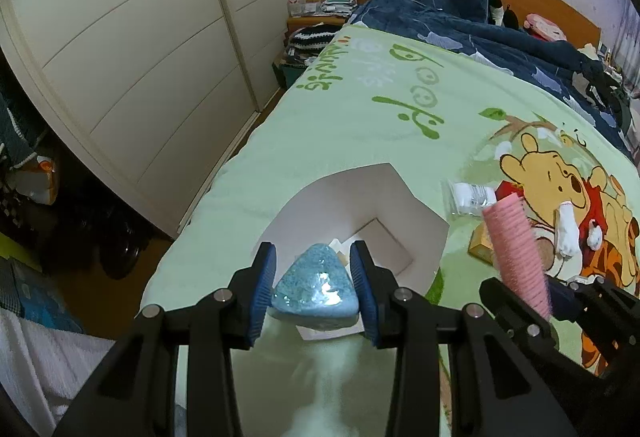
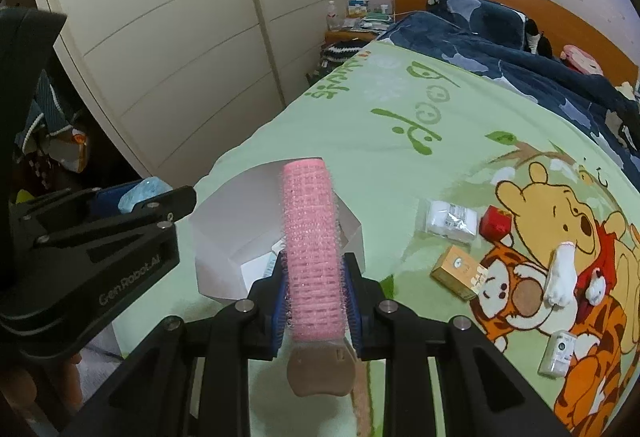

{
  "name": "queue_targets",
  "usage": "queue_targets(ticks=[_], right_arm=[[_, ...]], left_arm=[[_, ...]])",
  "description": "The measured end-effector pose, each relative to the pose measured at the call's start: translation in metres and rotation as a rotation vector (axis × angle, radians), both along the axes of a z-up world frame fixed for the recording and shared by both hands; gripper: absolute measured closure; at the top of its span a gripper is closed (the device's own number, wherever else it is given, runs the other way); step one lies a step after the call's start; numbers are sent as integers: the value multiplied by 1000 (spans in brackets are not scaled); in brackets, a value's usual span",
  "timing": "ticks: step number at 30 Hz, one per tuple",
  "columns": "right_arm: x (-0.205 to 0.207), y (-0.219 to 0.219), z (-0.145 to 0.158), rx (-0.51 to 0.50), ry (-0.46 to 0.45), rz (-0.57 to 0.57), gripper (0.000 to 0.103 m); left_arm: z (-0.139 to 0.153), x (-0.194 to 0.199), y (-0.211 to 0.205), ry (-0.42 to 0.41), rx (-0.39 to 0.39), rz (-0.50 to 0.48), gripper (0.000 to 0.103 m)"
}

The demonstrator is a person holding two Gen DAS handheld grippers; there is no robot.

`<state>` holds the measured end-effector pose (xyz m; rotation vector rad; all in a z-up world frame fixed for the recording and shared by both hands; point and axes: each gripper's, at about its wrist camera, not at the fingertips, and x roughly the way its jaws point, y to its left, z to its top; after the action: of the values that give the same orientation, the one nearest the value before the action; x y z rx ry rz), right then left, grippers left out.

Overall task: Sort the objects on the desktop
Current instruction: 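Carry the sponge and pink roller over the white paper box, then open both grippers to drop the sponge and roller into the box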

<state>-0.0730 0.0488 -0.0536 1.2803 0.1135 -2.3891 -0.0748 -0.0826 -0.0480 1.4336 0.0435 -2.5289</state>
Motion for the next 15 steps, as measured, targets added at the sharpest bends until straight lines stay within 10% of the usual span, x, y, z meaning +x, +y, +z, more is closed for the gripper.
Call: queue_targets(ticks=[15], right_arm=[[-44, -44, -47, 51, -75, 81, 78]], left_arm=[[-48, -26, -22, -88, 12, -53, 64]])
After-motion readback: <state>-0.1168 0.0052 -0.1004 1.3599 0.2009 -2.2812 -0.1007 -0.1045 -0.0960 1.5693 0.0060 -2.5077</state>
